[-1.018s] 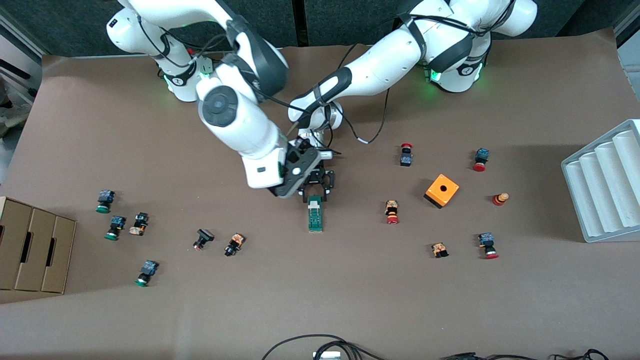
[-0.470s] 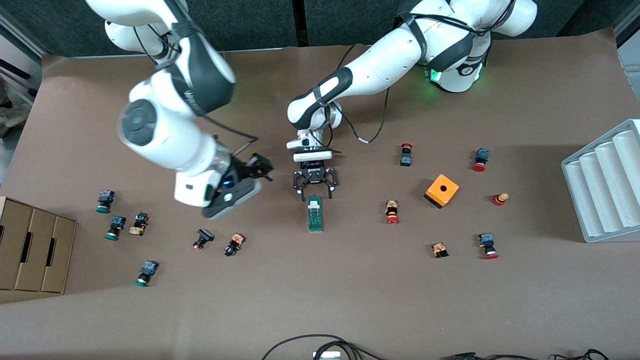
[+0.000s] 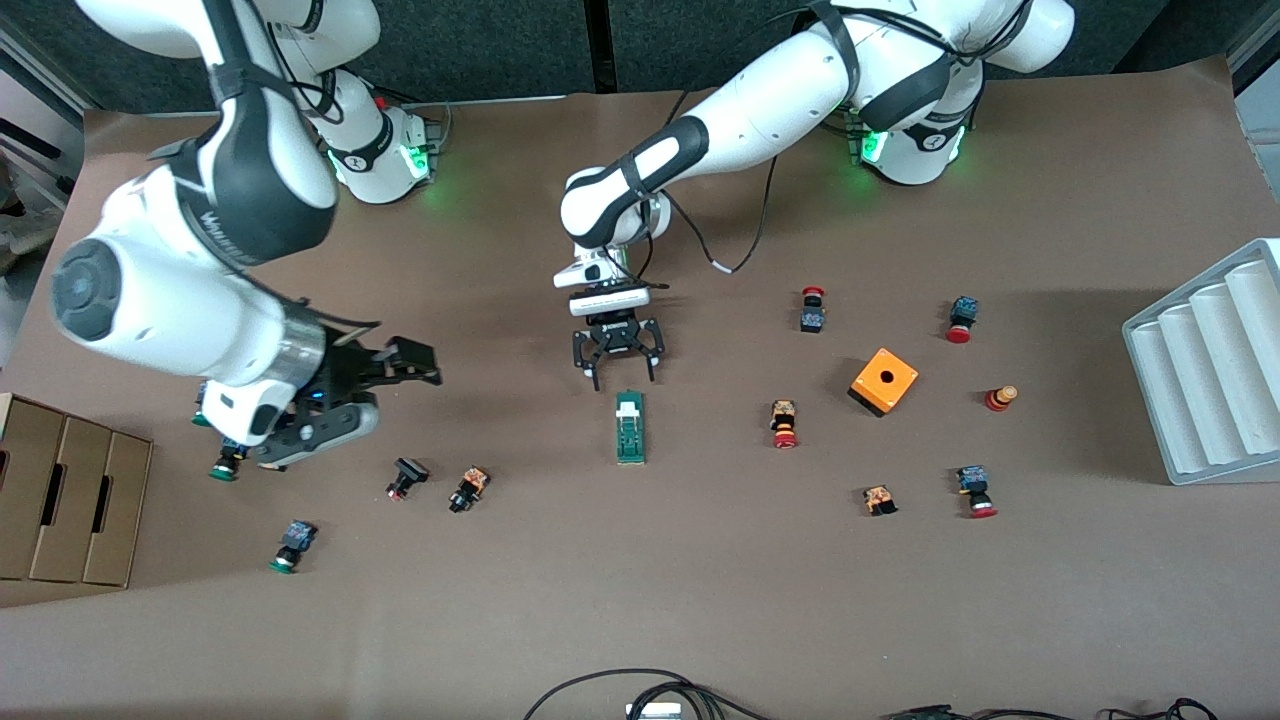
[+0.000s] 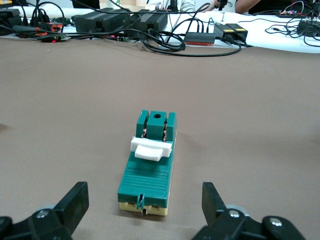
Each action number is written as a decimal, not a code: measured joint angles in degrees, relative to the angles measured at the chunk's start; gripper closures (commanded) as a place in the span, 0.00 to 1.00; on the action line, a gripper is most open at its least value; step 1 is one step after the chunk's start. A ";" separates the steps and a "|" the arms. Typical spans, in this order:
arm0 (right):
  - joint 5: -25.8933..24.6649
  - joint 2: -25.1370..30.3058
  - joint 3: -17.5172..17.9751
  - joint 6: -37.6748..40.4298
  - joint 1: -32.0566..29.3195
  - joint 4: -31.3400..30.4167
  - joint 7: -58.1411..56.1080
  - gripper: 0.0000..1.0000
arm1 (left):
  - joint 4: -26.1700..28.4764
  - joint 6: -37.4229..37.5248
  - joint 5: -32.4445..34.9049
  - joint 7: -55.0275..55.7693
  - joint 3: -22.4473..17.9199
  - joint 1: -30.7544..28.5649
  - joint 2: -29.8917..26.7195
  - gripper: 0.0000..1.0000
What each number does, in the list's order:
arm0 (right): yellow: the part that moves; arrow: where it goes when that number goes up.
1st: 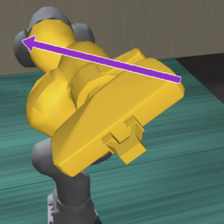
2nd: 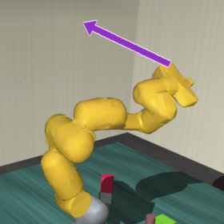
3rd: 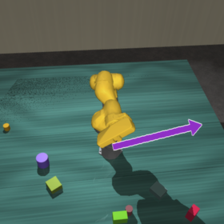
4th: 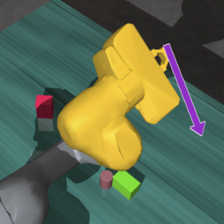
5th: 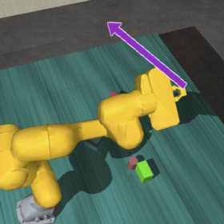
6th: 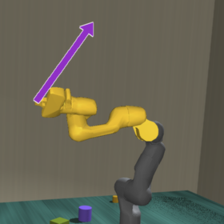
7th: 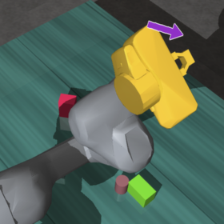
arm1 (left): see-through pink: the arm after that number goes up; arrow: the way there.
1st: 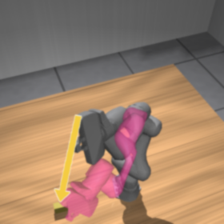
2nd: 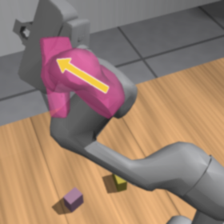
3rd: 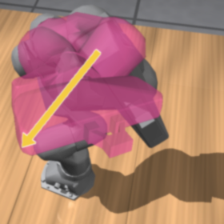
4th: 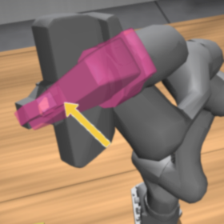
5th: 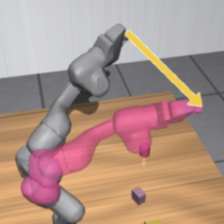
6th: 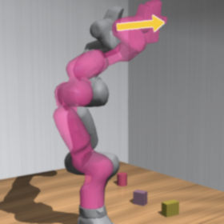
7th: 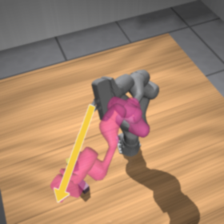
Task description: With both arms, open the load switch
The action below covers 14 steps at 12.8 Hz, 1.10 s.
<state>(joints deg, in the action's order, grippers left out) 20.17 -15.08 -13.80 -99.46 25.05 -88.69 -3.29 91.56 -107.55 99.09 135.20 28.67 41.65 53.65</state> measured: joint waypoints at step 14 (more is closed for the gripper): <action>-13.81 0.18 0.50 -2.49 -18.42 -0.04 0.12 0.00 | -1.95 -0.02 -35.54 -56.57 0.14 -0.81 -13.47 0.00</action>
<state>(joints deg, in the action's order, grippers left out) 6.35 -14.90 -13.29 -101.94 6.62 -88.73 -3.17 89.61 -107.58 63.55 78.63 28.81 40.83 40.17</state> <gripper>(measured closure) 0.000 0.000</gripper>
